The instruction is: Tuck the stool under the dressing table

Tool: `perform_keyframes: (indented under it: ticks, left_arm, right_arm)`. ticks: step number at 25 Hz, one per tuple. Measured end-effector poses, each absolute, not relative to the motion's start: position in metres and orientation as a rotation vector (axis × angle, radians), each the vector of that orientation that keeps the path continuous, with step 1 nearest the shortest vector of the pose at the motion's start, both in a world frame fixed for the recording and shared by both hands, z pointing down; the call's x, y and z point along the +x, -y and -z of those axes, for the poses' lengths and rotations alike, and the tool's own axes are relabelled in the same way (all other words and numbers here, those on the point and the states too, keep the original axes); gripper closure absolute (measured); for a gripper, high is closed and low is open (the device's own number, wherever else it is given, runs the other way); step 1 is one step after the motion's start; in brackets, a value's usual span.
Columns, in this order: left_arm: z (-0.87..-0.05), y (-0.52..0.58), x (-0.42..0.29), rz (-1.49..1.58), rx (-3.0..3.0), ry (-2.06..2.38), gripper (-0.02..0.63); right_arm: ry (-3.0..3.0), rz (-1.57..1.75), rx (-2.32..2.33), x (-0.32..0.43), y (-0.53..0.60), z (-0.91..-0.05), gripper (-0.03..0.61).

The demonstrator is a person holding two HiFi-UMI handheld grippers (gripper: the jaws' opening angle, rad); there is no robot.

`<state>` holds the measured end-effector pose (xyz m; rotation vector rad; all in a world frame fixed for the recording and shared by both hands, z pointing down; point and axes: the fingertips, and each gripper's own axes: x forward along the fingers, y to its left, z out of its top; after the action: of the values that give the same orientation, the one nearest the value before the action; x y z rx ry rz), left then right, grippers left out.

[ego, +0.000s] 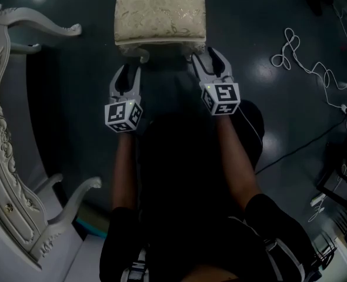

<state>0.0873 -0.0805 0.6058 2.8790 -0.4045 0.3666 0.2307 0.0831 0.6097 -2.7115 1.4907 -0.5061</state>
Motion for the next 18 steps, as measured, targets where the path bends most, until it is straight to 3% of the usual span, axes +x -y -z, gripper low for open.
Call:
perform_keyframes:
  ticks: [5, 11, 18]
  left_arm:
    - [-0.62, 0.106, 0.096, -0.38, 2.86, 0.441, 0.397]
    - [-0.641, 0.122, 0.101, -0.428, 2.859, 0.438, 0.342]
    - [-0.663, 0.135, 0.119, -0.477, 2.833, 0.425, 0.333]
  right_arm:
    - [-1.505, 0.54, -2.712, 0.232, -0.073, -0.632, 0.278]
    - [-1.504, 0.587, -2.727, 0.239, -0.064, -0.653, 0.259]
    - [-1.475, 0.617, -2.751, 0.249, -0.053, -0.665, 0.265]
